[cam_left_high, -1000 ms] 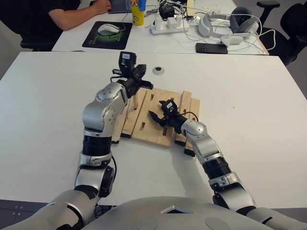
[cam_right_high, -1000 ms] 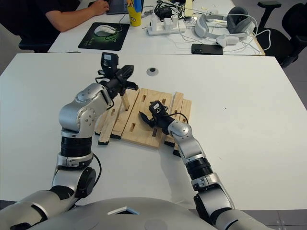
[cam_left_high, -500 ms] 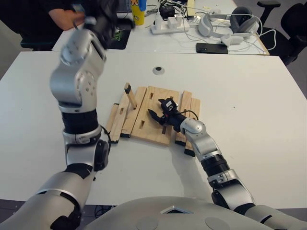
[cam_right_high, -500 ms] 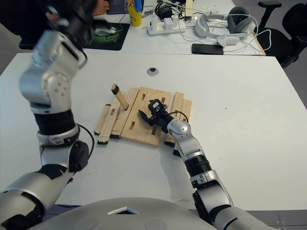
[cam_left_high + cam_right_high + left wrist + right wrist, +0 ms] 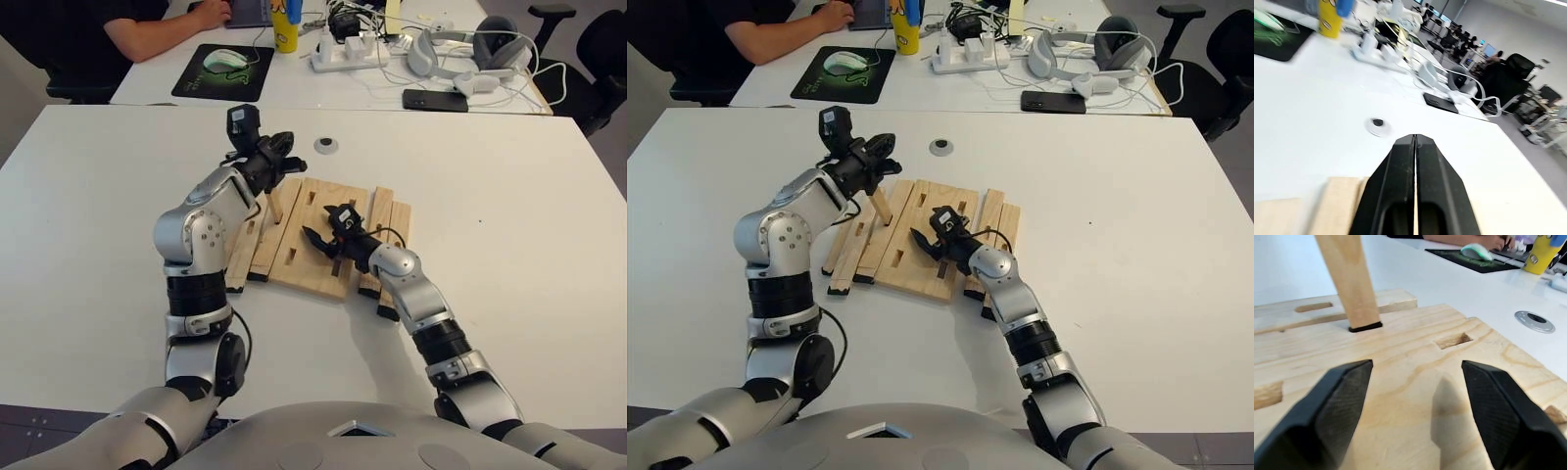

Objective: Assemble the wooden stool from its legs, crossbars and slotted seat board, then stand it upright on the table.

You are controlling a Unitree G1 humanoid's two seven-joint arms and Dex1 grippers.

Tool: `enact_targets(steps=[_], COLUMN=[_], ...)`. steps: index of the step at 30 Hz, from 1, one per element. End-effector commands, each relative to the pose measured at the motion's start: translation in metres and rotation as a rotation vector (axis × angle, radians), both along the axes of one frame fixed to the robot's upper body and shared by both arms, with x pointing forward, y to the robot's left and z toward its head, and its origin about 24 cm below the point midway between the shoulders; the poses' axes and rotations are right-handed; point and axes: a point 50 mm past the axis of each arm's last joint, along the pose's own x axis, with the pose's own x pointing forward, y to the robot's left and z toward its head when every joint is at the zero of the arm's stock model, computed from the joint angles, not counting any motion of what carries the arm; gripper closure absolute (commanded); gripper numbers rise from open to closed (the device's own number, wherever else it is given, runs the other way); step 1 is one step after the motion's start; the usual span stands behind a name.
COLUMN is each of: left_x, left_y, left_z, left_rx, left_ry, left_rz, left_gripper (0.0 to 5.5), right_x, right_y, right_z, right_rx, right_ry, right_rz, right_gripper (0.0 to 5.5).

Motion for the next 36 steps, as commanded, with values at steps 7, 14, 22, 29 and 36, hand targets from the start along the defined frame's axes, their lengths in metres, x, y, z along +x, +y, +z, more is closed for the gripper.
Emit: enact_targets(steps=[7,14,22,29,36], left_x=[0.011,0.008,-0.008,-0.025,-0.048], left_y=[0.013,0.041,0.093,0.104,0.090], left_z=[0.062,0.088,0.045,0.014,-0.007], left_rx=[0.161,0.325,0.658,0.706,0.698], left_ry=[-0.371,-0.545,-0.428,-0.285,-0.193], left_rz=[0.123,0.184,0.102,-0.135,-0.385], left_gripper=[5.45,5.25,4.27,3.42,2.75], right_x=[-0.004,0.004,0.008,0.006,0.005], right_y=[-0.002,-0.010,-0.016,-0.022,-0.025], right_z=[-0.015,-0.018,-0.018,-0.018,-0.017], right_rx=[-0.030,-0.043,-0.037,-0.036,-0.046], right_ry=[0.087,0.074,0.051,0.040,0.040], right_rz=[-0.006,-0.040,-0.092,-0.128,-0.123], right_gripper=[2.13,2.13,2.13,2.13,2.13])
